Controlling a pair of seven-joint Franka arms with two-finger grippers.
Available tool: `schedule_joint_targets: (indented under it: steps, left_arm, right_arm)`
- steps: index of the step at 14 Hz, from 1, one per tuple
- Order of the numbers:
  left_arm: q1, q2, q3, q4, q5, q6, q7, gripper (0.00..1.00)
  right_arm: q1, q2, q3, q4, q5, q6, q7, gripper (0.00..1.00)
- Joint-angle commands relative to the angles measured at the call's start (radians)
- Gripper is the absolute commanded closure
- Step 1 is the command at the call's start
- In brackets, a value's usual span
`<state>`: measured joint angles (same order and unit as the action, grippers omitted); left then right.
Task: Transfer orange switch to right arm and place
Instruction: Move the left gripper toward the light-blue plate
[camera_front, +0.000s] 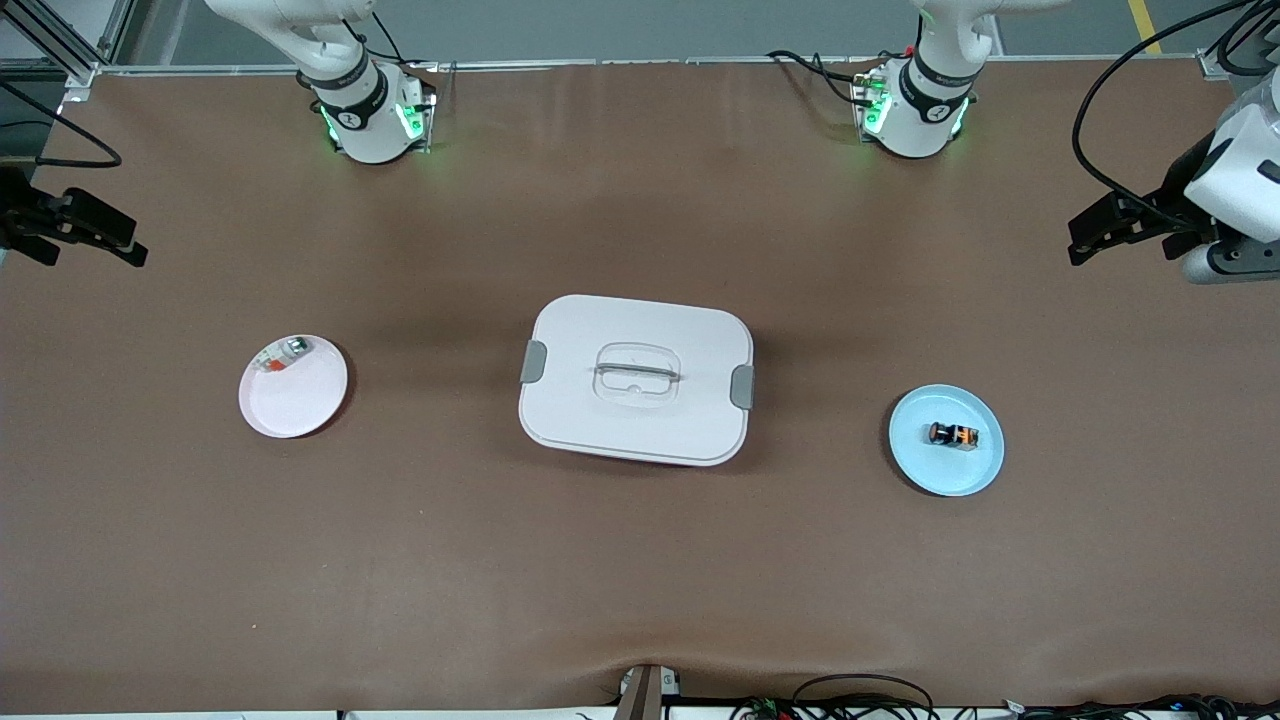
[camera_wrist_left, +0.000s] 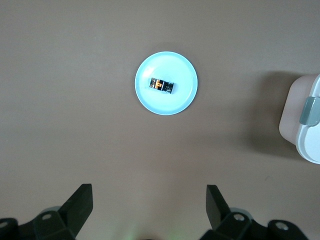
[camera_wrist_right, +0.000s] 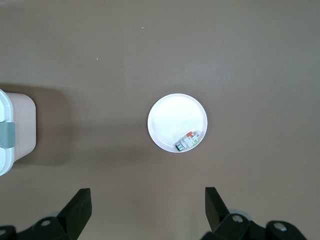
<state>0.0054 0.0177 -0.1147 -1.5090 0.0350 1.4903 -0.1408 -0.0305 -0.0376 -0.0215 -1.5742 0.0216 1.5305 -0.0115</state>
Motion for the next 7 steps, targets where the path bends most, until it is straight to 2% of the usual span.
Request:
schedule_joint_targets:
  steps: [1,7]
  left_arm:
    - [-0.002,0.021,-0.005,0.035,0.01,-0.005,-0.003,0.0]
    - [-0.005,0.03,-0.005,0.035,0.011,-0.005,0.009,0.0]
  right_arm:
    - [-0.014,-0.01,0.012,0.008,-0.014,-0.012,0.002,0.0]
    - [-0.014,-0.01,0.012,0.008,-0.014,-0.016,0.002,0.0]
